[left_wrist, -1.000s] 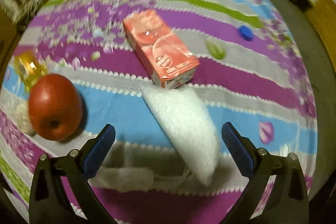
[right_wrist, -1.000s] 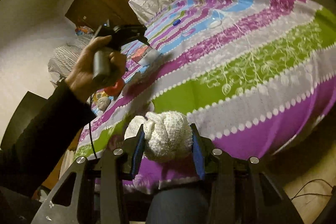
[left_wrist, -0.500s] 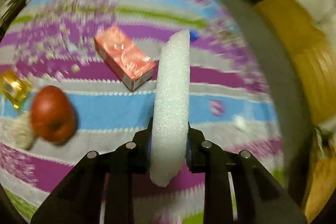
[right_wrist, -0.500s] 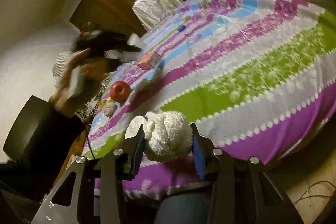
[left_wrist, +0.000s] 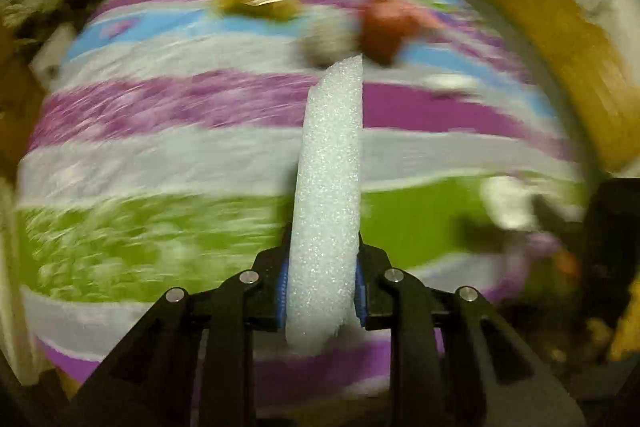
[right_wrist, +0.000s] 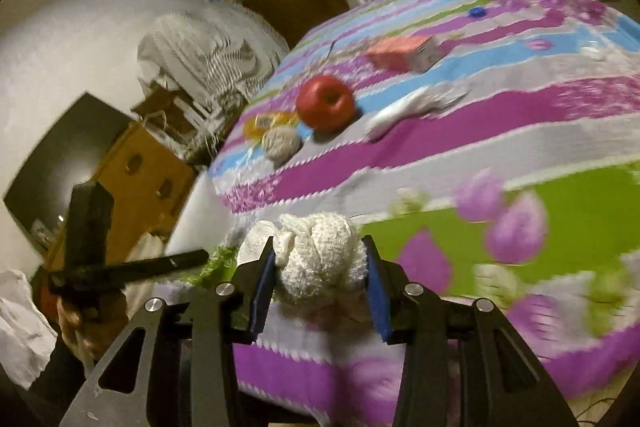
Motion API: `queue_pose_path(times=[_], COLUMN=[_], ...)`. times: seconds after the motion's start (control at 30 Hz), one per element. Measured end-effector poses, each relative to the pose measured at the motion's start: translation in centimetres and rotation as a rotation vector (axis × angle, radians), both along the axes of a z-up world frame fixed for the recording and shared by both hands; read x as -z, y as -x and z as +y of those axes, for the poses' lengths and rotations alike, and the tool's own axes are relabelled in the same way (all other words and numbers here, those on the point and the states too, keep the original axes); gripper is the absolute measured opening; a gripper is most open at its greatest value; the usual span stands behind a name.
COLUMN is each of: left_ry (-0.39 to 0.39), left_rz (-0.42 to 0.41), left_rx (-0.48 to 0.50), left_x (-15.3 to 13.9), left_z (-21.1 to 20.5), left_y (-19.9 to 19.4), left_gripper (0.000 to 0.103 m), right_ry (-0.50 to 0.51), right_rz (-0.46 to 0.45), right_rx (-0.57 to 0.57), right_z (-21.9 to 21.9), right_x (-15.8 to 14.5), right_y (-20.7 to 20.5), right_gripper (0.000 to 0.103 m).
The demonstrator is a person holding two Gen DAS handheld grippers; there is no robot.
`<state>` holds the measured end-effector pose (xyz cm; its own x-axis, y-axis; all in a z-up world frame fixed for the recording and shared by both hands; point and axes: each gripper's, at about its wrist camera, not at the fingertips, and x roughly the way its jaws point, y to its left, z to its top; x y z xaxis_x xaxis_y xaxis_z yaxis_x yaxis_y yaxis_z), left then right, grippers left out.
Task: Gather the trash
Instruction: 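Carry the foam sheet and cloth ball in both tools over the white bucket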
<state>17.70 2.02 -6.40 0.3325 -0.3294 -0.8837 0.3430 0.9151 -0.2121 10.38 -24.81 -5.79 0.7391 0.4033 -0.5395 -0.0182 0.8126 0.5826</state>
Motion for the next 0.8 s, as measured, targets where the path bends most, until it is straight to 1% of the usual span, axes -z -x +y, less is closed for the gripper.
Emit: queue_pose_path(times=[0.03,0.07,0.1,0.13,0.17,0.2,0.23,0.27,0.3,0.33,0.4,0.47,0.5,0.53,0.57,0.6,0.63,0.7,0.77,0.8], left_ry=[0.023,0.067,0.108,0.134,0.139,0.133,0.106,0.084,0.079,0.082,0.082,0.053,0.032,0.011,-0.003,-0.014,-0.017,-0.03,-0.03,-0.032], left_rz=[-0.026,-0.031,-0.029,-0.031,-0.054,-0.086,-0.145,-0.186,-0.199,-0.206,-0.221,-0.234,-0.241,-0.249,-0.251,-0.249,-0.243,-0.243,-0.237,-0.23], left_rx=[-0.006,0.001,-0.004,-0.029,-0.048,-0.06,-0.082,-0.095,-0.096,-0.096,-0.085,-0.026,0.001,0.029,0.04,0.044,0.055,0.063,0.083,0.105], left_x=[0.8,0.9,0.9,0.5,0.0,-0.5,-1.1,-1.8,-2.0,-2.5,-3.1,-3.4,-3.3,-2.9,-2.5,-2.2,-1.8,-1.3,-0.8,-0.5], left_z=[1.1,1.7,2.3,2.9,3.3,3.6,4.0,4.5,4.9,5.7,6.9,6.9,6.6,5.9,5.4,5.3,4.8,4.1,3.8,3.4], left_y=[-0.3,-0.6,-0.7,-0.7,-0.6,-0.3,0.0,0.3,0.4,0.6,1.1,1.7,1.9,1.7,1.6,1.4,1.0,0.4,0.2,0.0], left_gripper=[0.024,0.025,0.026,0.03,0.047,0.066,0.071,0.072,0.072,0.072,0.073,0.079,0.081,0.082,0.082,0.082,0.082,0.082,0.082,0.082], right_ry=[0.029,0.05,0.082,0.109,0.114,0.114,0.114,0.123,0.143,0.188,0.258,0.371,0.416,0.469,0.518,0.548,0.542,0.517,0.51,0.517], right_rz=[0.012,0.022,0.035,0.039,0.029,0.017,0.017,0.014,0.003,-0.027,-0.06,-0.093,-0.1,-0.102,-0.106,-0.113,-0.112,-0.104,-0.101,-0.093], right_rx=[-0.009,-0.021,-0.033,-0.032,-0.037,-0.053,-0.063,-0.069,-0.066,-0.074,-0.115,-0.23,-0.29,-0.363,-0.411,-0.434,-0.482,-0.538,-0.595,-0.611], right_z=[1.2,2.3,3.3,3.9,4.2,4.3,4.3,4.2,3.9,3.8,3.5,3.6,3.7,4.0,4.2,4.3,4.3,4.3,4.6,4.8], right_x=[0.4,0.9,1.4,1.7,1.8,1.5,1.5,1.2,0.7,-0.1,-1.0,-2.1,-2.5,-2.6,-2.6,-2.5,-2.3,-1.8,-1.2,-0.9], right_y=[-0.7,-1.1,-1.6,-1.7,-1.5,-1.3,-1.2,-0.8,-0.4,0.4,1.2,1.0,0.7,0.0,-0.7,-1.4,-2.3,-3.8,-4.7,-5.0], right_gripper=[0.043,0.044,0.046,0.049,0.056,0.062,0.072,0.079,0.083,0.086,0.088,0.094,0.095,0.095,0.095,0.095,0.095,0.089,0.065,0.059])
